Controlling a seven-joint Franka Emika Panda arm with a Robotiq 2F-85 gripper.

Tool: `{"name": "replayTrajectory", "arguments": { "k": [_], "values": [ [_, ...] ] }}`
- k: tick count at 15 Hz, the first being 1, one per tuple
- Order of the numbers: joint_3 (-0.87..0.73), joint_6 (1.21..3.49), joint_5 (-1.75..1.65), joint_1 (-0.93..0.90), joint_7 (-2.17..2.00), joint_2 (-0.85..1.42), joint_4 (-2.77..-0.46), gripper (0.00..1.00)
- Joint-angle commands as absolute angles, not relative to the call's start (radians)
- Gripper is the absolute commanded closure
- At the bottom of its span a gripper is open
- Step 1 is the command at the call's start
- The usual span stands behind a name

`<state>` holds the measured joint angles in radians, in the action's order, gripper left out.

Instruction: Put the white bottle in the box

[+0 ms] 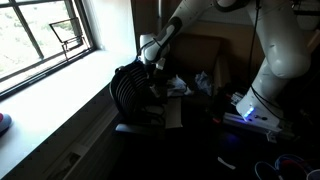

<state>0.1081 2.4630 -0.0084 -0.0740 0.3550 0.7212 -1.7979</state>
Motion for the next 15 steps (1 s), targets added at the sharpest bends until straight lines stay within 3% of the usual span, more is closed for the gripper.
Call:
{"name": "replayTrajectory", "arguments": {
  "k": [1, 9, 10, 13, 14, 15],
  "values": [
    [0.129, 2.598, -0.039, -0.087, 0.319, 0.727, -1.889, 0.94],
    [-0.009, 2.819, -0.268, -0.237, 0.161, 0.75, -2.066, 0.94],
    [0.04, 2.763, -0.238, -0.195, 0.192, 0.769, -2.007, 0.74],
    [0.013, 2.798, -0.26, -0.221, 0.167, 0.77, -2.039, 0.74],
    [0.013, 2.798, -0.26, -0.221, 0.167, 0.77, -2.039, 0.94],
    [-0.014, 2.806, -0.275, -0.249, 0.143, 0.778, -2.035, 0.94]
  ]
}}
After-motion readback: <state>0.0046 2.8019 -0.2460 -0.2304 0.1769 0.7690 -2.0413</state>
